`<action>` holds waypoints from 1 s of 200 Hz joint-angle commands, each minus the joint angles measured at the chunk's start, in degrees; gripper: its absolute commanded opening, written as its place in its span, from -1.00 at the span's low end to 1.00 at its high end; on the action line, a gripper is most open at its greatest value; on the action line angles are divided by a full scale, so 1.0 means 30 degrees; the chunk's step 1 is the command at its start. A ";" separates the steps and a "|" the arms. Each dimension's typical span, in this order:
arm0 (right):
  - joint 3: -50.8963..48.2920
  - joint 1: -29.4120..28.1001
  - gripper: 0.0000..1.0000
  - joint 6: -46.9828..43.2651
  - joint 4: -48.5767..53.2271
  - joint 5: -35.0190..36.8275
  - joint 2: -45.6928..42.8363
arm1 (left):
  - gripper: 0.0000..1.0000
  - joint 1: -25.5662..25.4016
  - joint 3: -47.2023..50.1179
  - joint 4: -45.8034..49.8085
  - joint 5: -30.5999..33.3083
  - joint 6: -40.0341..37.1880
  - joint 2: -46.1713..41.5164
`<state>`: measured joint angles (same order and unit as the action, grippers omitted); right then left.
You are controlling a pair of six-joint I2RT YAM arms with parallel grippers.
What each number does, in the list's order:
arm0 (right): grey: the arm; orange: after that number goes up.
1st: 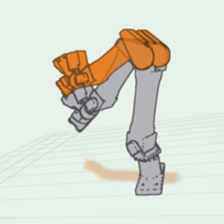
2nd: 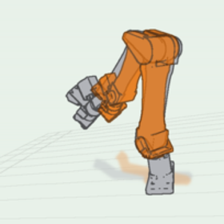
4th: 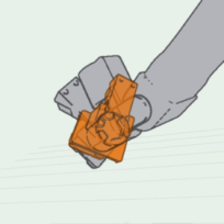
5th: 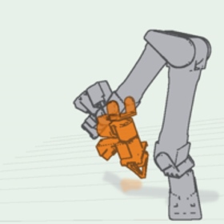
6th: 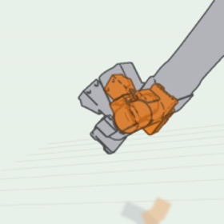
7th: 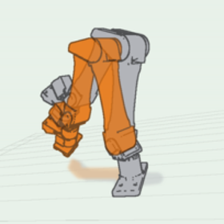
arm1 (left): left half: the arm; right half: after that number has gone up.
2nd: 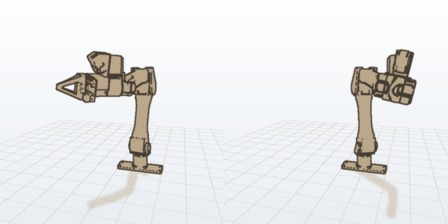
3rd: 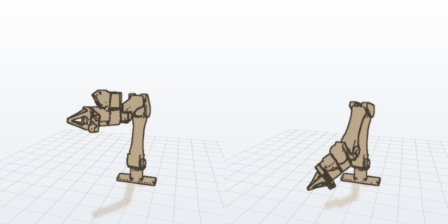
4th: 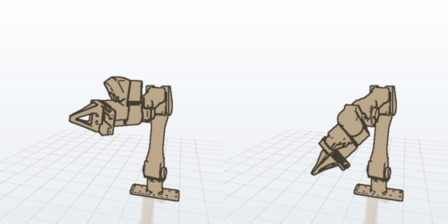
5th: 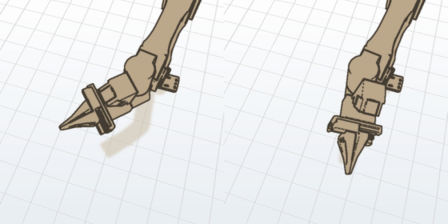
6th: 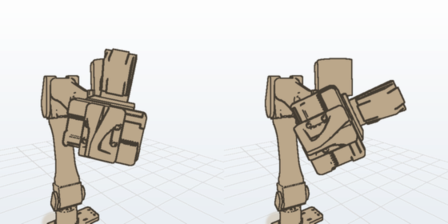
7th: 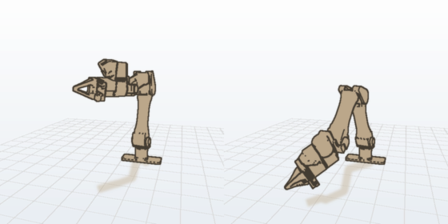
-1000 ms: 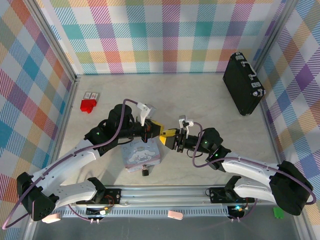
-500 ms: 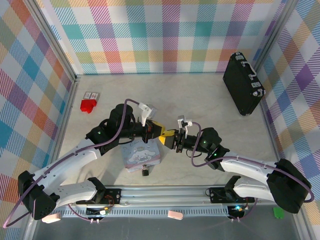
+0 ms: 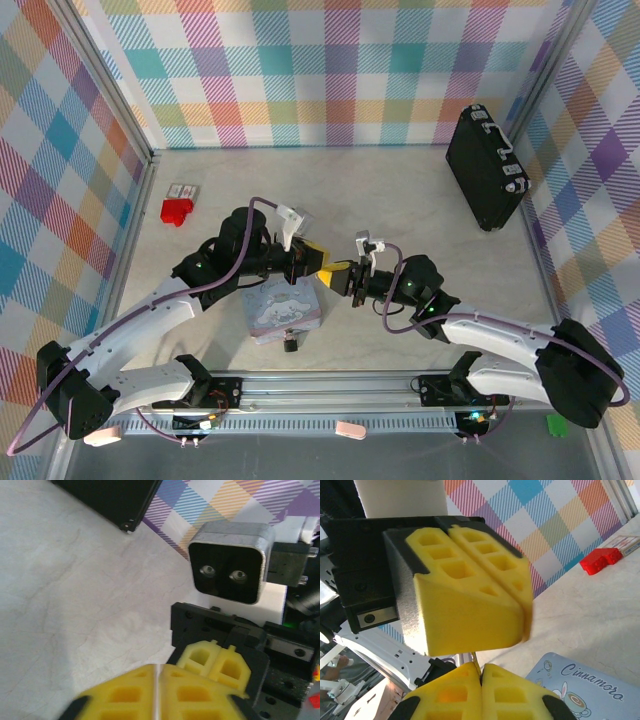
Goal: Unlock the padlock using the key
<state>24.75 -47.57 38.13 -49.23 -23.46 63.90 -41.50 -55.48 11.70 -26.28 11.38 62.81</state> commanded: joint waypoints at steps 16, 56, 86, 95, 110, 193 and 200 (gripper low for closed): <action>0.1016 0.0066 -1.00 -0.0340 0.4077 0.2649 -0.1617 | -0.16 0.0179 0.0361 -0.0370 0.3977 0.0733 -0.1250; 0.1563 0.0095 -1.00 -0.0691 1.1148 0.5827 -0.3133 | 0.21 0.0790 0.0837 0.2644 0.9385 0.2860 -0.3325; 0.1760 0.0095 -1.00 -0.0344 1.4727 0.7021 -0.4154 | 0.25 0.0809 -0.0308 0.8316 1.2335 0.4409 -0.3361; 0.1898 0.0095 -1.00 -0.0289 1.5693 0.7153 -0.4358 | 0.25 0.0841 -0.0849 1.0356 1.2887 0.4958 -0.3003; 0.1952 0.0095 -1.00 -0.0117 1.7001 0.7420 -0.4713 | 0.25 0.0805 -0.1470 1.3288 1.3252 0.5972 -0.2312; 0.0978 0.0095 -1.00 0.0619 1.7621 0.8414 -0.5372 | 0.78 -0.4768 -0.1013 2.1788 1.4633 1.2708 -0.1354; 0.0970 0.0095 -1.00 0.0664 1.7515 0.8457 -0.5278 | 0.81 -0.5438 -0.0874 2.1792 1.4444 1.3051 -0.1288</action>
<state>28.34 -47.57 38.79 3.55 0.45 47.83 -52.62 -59.07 69.01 15.59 42.92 58.72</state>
